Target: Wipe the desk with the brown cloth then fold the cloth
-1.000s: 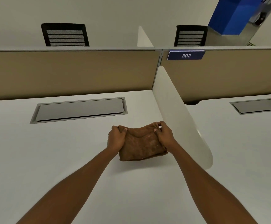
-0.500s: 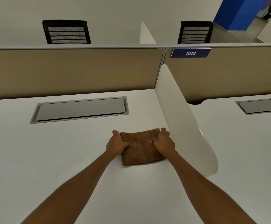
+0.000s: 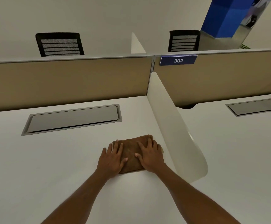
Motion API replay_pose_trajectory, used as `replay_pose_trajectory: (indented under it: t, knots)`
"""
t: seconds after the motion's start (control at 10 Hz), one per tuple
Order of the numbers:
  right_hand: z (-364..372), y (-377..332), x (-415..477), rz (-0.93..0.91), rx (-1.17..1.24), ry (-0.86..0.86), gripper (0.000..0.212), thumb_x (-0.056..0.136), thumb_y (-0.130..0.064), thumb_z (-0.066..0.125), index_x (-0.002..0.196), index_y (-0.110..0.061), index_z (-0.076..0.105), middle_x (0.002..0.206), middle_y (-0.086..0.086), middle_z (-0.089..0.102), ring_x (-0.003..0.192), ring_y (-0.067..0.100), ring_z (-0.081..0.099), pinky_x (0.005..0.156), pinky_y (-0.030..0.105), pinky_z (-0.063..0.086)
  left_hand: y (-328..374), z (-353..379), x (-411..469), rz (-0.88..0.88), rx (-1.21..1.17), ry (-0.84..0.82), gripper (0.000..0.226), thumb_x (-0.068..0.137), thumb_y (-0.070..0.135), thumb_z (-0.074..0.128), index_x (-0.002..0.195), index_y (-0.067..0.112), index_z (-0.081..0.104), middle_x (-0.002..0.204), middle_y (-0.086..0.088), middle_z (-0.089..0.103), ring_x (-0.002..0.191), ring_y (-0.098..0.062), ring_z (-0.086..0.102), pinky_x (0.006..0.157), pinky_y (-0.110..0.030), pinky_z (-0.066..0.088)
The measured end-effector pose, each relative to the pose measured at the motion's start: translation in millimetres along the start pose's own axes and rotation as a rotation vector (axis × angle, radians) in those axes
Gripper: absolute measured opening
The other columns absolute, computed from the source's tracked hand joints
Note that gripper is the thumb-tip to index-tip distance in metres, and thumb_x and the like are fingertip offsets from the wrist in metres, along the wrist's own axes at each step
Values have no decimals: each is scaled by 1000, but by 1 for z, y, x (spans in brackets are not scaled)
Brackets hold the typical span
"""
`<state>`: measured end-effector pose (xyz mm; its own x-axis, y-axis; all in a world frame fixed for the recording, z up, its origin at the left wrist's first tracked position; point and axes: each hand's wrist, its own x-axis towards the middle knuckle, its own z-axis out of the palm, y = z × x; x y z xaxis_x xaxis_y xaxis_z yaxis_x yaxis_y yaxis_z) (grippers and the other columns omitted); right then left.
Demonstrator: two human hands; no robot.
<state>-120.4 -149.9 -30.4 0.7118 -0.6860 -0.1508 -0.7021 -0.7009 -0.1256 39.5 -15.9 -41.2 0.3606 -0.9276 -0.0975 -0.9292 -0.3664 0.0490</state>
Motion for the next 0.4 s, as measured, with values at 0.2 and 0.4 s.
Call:
replay_pose_trajectory:
  t: [0.2,0.4]
  knots:
    - [-1,2,-5,-33,-14,-82,76,92,-69,21,154,-27,6,159,26,-1,146,42,2,113,60,9,8,-15,-5,-17,88,-54,86,84,67,-2,151,16,16,159,-14,16,142,-38,20,108,-50,28]
    - [-25,-6,-23,-87,25,41,78,91,-69,25,152,-24,10,158,25,10,146,43,3,115,58,7,20,-35,-29,-140,40,17,87,86,71,9,152,15,0,160,-18,-4,146,-42,-1,114,-58,13]
